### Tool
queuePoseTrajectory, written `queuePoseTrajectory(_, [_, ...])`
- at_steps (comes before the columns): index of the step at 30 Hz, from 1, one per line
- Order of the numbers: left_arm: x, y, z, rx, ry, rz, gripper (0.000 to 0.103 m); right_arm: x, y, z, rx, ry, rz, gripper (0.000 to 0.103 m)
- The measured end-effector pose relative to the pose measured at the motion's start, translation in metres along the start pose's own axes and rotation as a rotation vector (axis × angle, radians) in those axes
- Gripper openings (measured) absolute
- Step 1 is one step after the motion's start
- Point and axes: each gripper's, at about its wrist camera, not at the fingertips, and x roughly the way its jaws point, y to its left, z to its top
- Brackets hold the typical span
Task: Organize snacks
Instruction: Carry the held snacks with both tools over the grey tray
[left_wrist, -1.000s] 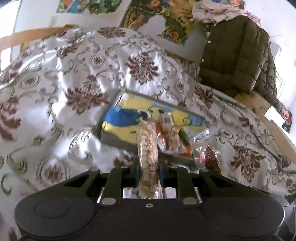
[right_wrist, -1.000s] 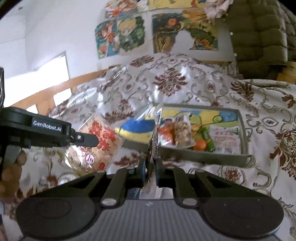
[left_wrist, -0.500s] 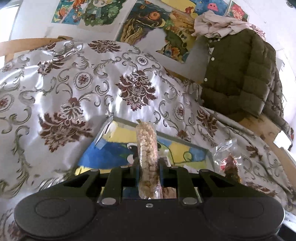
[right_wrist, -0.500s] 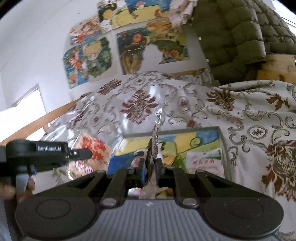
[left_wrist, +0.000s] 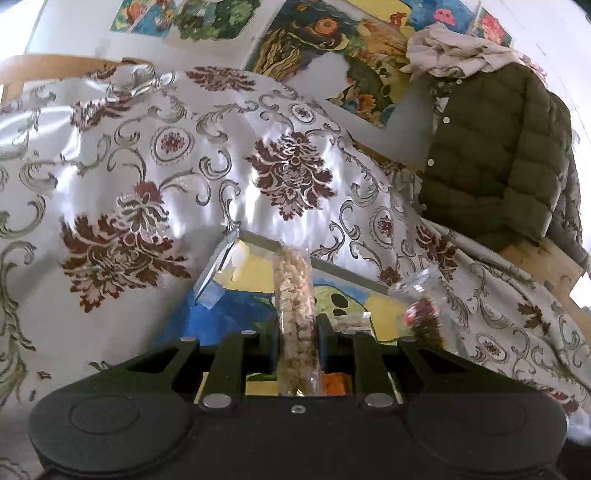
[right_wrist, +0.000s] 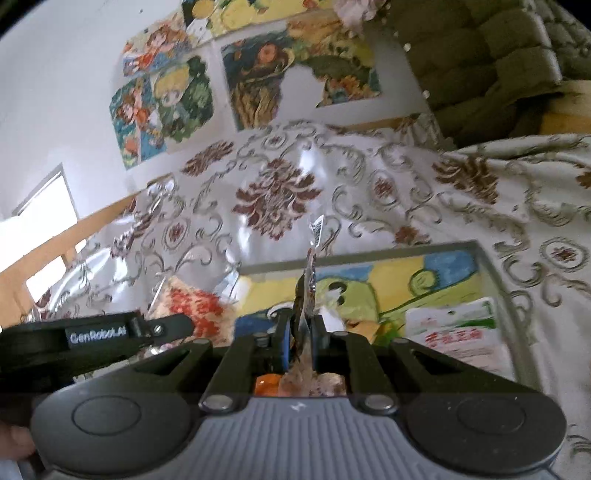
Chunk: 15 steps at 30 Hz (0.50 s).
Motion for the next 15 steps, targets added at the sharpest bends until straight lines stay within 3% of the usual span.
queuePoseTrajectory(15, [0.016, 0.02, -0.003, -0.076, 0.014, 0.007, 0.022, 0.031, 0.004, -0.019, -0.017, 0.076, 0.011, 0.013])
